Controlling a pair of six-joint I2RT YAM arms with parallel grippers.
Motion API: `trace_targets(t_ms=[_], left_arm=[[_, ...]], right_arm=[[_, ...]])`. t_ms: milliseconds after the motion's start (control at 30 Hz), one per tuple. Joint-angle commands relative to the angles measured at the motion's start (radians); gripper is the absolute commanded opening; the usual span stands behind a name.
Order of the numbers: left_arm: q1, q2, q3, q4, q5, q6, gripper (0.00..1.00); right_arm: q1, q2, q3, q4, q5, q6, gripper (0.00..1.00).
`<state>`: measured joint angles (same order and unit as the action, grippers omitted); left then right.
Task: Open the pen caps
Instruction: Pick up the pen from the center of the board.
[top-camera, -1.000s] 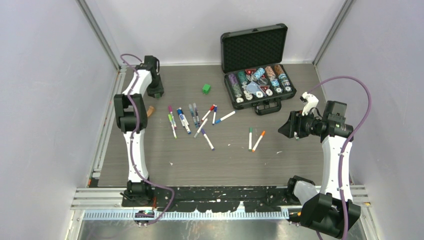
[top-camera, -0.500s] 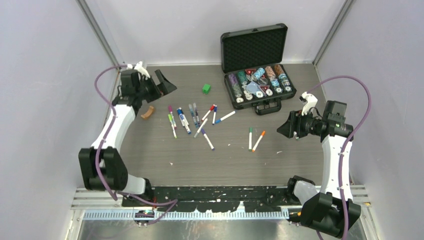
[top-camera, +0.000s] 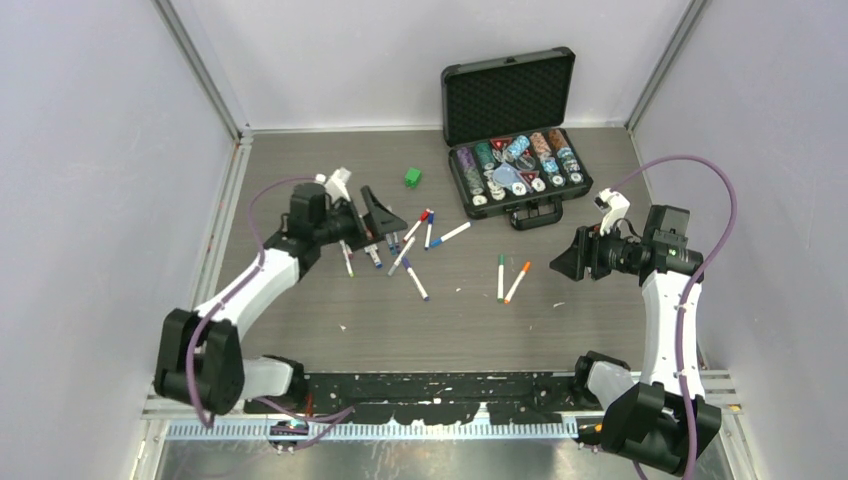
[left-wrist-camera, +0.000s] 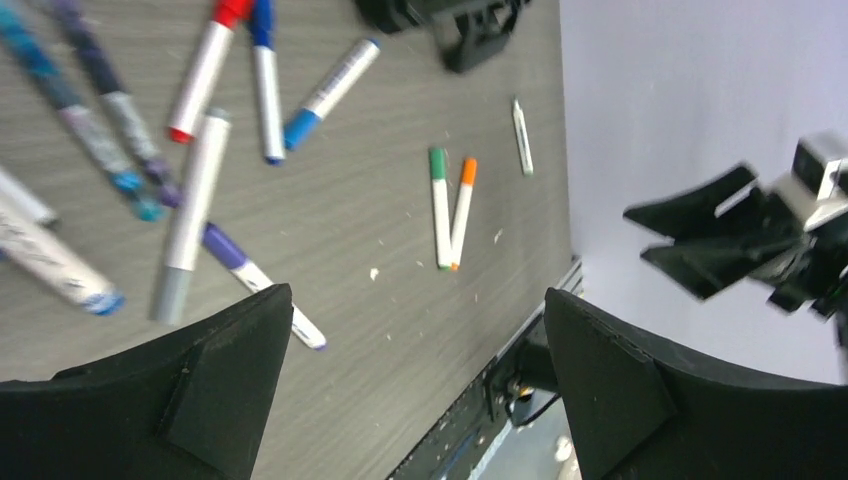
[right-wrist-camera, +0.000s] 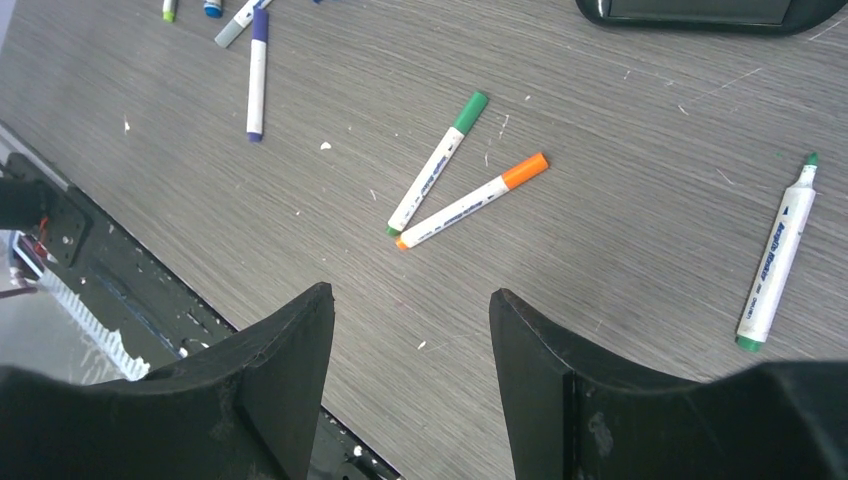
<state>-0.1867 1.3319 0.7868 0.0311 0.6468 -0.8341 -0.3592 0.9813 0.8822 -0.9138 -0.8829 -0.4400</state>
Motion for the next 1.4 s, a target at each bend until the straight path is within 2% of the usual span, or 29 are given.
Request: trace_targets(t_ms=[0, 167, 400, 533, 800, 900, 967, 1100, 1167, 1367], left_arm=[[-0.196, -0.116, -0.008, -0.093, -0.242, 0.054, 1.00], [-0.381, -0.084, 0.007, -0.108, -0.410, 0.024, 0.99], [-0.571, 0.116, 0.163, -0.167, -0.543, -0.013, 0.99], [-0.650, 0.250, 0.253, -0.214, -0.592, -0.042, 0.99], [-0.761, 0.418, 0.403, -0.251, -0.664, -0.033, 0.99], [-0.784, 0.482, 0.486, -0.294, -0.716, -0.039, 0.95], [-0.804, 0.537, 0.567, -0.389, -0.773, -0.040, 0.93], [-0.821, 0.669, 0.748, -0.561, -0.817, -0.045, 0.76], [-0.826, 0.718, 0.813, -0.618, -0.830, -0.048, 0.71], [-0.857, 0.824, 0.987, -0.736, -0.908, -0.027, 0.67]], right_arm=[[-0.001, 0.000, 0.014, 0.010, 0.013, -0.009, 0.63], [-0.001, 0.005, 0.020, 0.019, 0.046, 0.014, 0.63], [-0.001, 0.004, 0.023, 0.022, 0.069, 0.024, 0.63], [-0.001, 0.004, 0.023, 0.029, 0.090, 0.032, 0.63], [-0.002, 0.008, 0.015, 0.070, 0.188, 0.072, 0.63], [-0.001, 0.008, 0.015, 0.073, 0.195, 0.078, 0.63], [-0.001, 0.005, 0.015, 0.073, 0.194, 0.079, 0.63], [-0.001, 0.003, 0.015, 0.072, 0.193, 0.079, 0.63], [-0.001, 0.003, 0.017, 0.070, 0.193, 0.078, 0.63], [-0.001, -0.001, 0.019, 0.067, 0.189, 0.077, 0.63]])
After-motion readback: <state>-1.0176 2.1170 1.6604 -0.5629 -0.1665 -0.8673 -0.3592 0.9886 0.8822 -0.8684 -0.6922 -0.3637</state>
